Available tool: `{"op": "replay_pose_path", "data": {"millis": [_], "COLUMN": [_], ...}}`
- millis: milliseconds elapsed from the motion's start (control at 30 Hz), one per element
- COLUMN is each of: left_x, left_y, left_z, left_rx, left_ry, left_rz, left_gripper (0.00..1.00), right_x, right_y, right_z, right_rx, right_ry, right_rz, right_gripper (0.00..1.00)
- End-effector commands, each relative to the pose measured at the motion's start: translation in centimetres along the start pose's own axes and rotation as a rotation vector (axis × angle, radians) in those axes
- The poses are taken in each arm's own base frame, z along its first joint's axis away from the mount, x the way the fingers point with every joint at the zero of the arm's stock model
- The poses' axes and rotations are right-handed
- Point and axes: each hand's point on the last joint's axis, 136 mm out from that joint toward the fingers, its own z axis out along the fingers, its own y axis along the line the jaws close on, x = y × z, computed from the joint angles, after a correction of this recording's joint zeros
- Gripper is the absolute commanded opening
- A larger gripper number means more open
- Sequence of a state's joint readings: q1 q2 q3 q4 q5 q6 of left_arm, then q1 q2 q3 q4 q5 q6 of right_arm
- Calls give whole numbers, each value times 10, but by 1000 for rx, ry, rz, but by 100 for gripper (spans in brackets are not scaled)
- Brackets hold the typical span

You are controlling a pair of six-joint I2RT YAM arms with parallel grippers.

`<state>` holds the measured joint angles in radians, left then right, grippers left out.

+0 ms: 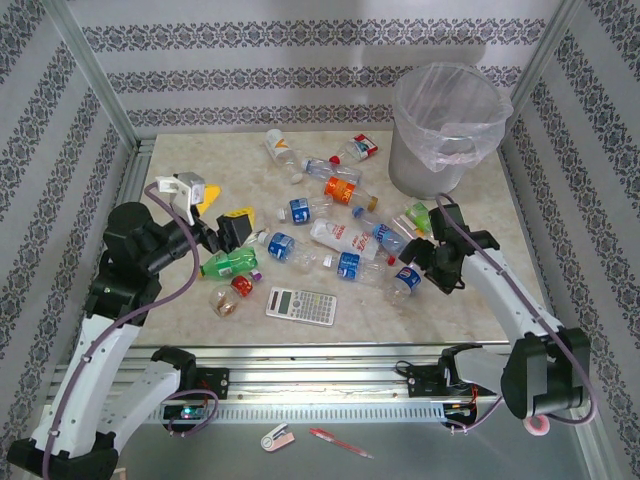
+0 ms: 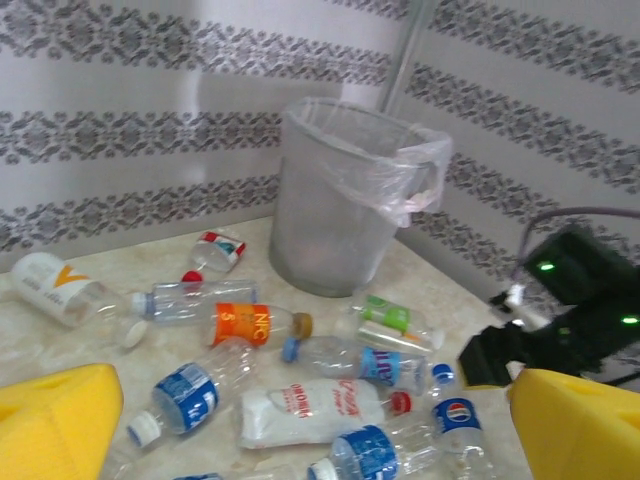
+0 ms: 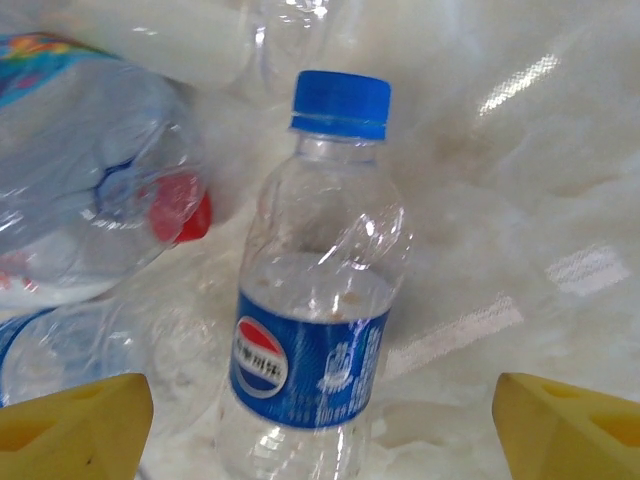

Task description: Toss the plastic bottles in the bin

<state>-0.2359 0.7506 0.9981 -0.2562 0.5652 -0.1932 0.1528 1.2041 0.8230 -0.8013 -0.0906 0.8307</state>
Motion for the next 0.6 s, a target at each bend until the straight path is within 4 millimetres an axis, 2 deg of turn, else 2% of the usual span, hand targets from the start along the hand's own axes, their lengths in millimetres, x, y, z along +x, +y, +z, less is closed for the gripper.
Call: {"op": "replay_pose_path", "data": {"millis": [0, 133, 300, 567], "left_x": [-21, -11, 9, 16], "left_y": [-40, -53, -57, -56], "left_z": [-15, -22, -33, -37], "left_rx": [162, 216, 214, 204], "left_ry": [-20, 53, 131, 147], "left_rz": [4, -7, -27, -44], "left_gripper": [100, 100, 100, 100], "right_x": [-4, -9, -8, -5], "right_y": [1, 6, 5, -5], "right_z": [16, 29, 44, 62], "right_rx": [-4, -7, 8, 61], "right_ry": [3, 12, 27, 43], "right_rz": [32, 46, 60, 75], "right_gripper": [85, 83, 80, 73]}}
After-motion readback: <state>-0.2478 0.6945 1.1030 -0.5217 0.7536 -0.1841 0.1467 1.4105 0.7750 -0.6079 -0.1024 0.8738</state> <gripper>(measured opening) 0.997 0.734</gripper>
